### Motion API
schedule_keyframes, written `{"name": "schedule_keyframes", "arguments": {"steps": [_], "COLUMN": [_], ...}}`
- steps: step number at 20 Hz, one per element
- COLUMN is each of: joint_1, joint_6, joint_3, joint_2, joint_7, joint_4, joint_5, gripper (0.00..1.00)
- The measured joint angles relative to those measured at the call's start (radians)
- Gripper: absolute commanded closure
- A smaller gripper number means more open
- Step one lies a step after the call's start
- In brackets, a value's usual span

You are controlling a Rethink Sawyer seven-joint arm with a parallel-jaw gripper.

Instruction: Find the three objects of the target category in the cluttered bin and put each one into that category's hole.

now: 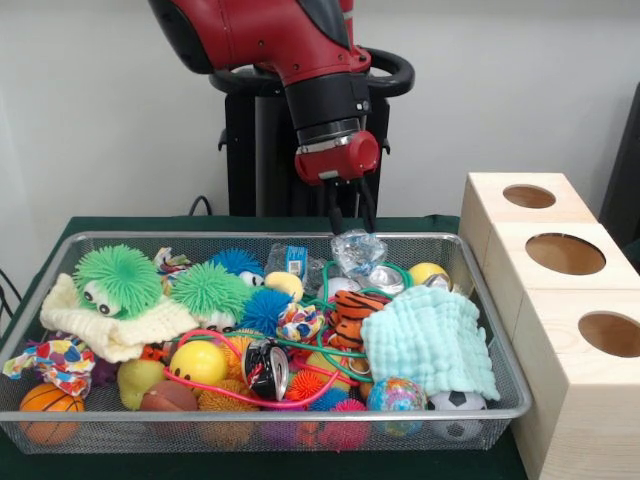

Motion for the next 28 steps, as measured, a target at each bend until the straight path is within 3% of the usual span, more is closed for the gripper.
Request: {"name": "schedule_keyframes", "arguments": {"steps": [15,22,28], "joint_1": [0.007,0.013,0.032], "joint_6": [-0.027,-0.034,-0.131], "joint_3": [0.000,-0.035,-0.077], "joint_2": [0.007,0.066,0.122], "joint_7": [0.000,0.000,0.000], "joint_4": [0.000,-0.001,-0.017], "joint_5": [0.000,0.002,0.045], "gripper": [0.00,0.00,0.00]}}
